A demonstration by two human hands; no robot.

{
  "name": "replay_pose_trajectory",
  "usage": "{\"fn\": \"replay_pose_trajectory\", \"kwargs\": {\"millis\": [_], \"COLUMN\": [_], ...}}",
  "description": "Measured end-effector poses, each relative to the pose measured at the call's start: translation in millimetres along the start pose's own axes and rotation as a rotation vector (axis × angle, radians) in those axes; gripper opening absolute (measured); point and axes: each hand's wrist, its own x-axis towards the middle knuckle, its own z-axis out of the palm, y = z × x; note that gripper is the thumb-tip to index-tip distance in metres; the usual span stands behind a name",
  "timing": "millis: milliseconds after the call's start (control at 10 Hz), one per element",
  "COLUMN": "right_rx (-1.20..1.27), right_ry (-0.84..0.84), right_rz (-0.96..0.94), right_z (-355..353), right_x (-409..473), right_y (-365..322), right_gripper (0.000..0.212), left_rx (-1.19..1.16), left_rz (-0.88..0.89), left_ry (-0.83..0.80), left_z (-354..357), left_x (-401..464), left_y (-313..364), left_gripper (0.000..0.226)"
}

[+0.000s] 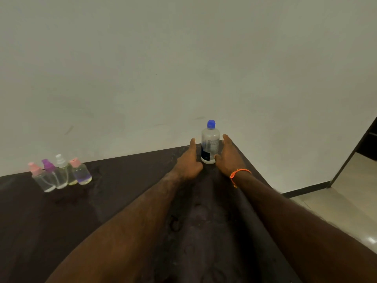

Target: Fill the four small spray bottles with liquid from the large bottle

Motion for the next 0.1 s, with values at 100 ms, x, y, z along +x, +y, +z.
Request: {"fn": "replay_pose_trajectory", "kwargs": {"millis": [100], "right_rx": [-0.063], "right_ry": [0.042], "right_rz": [-0.029], "right_z": [-6.7], "right_x": [-16.8], "right_y": [-3.2], "right_gripper": [0.069], "left_rx": [0.131], "left_rz": [-0.012], "left_ry": [0.007], "left_z": [-8.2], "left_x": [-15.5], "left_y": [-3.9], "left_gripper": [0.102]}}
